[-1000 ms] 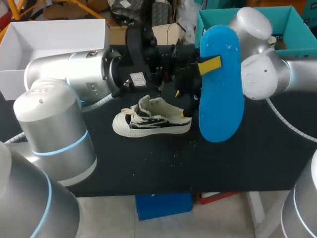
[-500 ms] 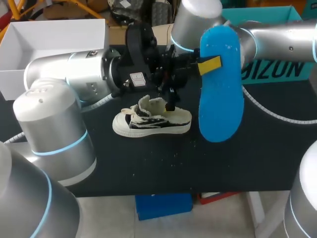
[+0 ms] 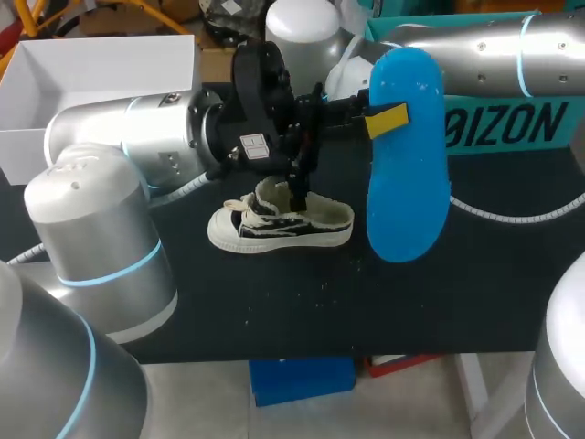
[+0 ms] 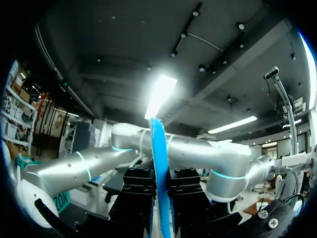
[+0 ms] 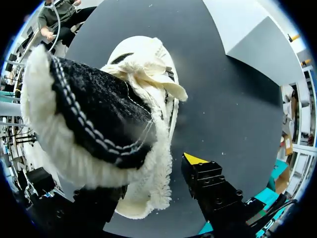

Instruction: Take the shoe out of the shoebox, open the shoe tongue, remove and reinsert the insole, then place the shoe into the shoebox

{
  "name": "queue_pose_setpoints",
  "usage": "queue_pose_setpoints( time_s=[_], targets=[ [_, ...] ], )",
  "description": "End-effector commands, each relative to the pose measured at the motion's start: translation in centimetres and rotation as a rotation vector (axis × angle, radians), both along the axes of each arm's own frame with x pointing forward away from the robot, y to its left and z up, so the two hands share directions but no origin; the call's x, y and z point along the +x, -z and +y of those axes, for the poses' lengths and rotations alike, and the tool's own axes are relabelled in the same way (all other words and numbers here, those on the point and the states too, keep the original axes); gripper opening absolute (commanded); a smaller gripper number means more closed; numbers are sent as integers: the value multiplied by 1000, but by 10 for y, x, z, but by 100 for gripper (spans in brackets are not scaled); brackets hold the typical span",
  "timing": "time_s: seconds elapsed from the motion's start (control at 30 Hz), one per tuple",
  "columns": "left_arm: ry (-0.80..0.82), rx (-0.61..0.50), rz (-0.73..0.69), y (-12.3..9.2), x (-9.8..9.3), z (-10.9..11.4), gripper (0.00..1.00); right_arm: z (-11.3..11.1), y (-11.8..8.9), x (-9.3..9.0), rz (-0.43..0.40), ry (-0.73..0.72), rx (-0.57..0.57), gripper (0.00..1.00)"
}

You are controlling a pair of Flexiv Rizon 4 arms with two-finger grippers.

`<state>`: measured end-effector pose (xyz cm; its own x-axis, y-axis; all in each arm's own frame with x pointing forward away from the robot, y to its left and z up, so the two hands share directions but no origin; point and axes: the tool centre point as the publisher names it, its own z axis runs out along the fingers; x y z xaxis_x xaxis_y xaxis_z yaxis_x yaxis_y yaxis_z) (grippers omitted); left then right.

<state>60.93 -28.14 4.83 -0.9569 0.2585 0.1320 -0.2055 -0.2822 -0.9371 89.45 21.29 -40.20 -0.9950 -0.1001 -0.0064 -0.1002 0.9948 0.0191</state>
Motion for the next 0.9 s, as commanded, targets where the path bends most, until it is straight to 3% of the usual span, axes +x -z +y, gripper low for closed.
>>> queue_pose_setpoints(
  time_s=[0.03,0.83,0.9],
  targets=[
    [-6,0,0,0,-1,-3,0,3,10,0,24,2,-5,0],
    [-6,0,0,0,-1,-3,0,2,11,0,49,-9,19,0],
    [-6,0,0,0,-1,-3,0,-1,2,0,71,22,11,0]
  ],
)
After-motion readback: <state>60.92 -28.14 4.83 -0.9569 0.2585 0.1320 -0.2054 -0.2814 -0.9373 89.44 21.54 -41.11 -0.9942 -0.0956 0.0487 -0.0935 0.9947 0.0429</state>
